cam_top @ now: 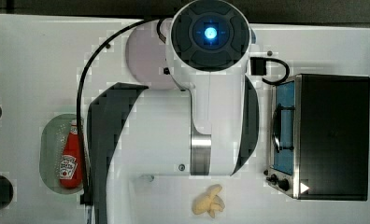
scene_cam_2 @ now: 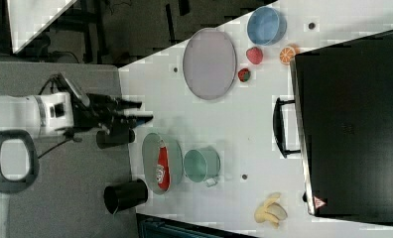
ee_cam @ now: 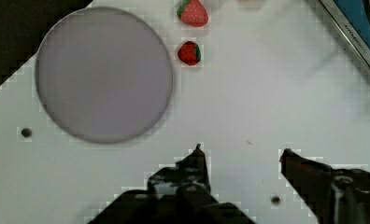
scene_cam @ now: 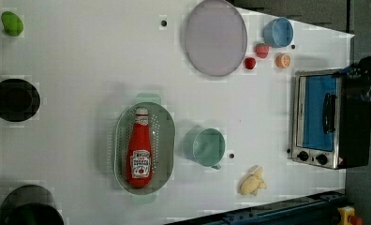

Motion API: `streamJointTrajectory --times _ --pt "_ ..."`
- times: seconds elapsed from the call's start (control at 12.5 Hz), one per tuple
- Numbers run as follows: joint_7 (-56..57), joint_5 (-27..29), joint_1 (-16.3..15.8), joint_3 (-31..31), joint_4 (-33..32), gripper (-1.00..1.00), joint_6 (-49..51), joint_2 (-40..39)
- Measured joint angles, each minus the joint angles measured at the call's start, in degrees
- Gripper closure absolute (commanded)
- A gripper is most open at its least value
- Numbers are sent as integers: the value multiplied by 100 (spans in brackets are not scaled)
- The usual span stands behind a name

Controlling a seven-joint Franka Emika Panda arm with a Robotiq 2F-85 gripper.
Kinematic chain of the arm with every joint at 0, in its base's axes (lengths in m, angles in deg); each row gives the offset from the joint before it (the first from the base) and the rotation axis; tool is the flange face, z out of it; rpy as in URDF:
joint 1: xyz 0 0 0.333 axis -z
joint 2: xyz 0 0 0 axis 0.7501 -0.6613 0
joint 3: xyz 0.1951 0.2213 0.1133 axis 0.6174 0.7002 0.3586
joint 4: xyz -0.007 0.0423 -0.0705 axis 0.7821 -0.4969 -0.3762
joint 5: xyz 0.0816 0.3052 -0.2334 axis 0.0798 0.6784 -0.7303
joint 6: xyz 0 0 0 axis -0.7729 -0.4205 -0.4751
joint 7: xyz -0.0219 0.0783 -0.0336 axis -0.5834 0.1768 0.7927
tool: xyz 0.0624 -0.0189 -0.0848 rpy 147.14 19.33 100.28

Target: Pick ketchup from strainer and place it on the table

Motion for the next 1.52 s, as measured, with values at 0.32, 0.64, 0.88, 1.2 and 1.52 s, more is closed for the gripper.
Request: streamJointTrajectory --times 0.32,0.64,0.88,1.2,1.52 --pt "5 176 400 182 -929 -100 724 1243" --pt "12 256 460 620 -504 -100 642 1430" --pt "23 251 319 1411 -560 -100 411 1246" --pt "38 231 -2 2758 -615 -100 -509 565" --pt "42 234 -250 3824 -834 -100 -806 8"
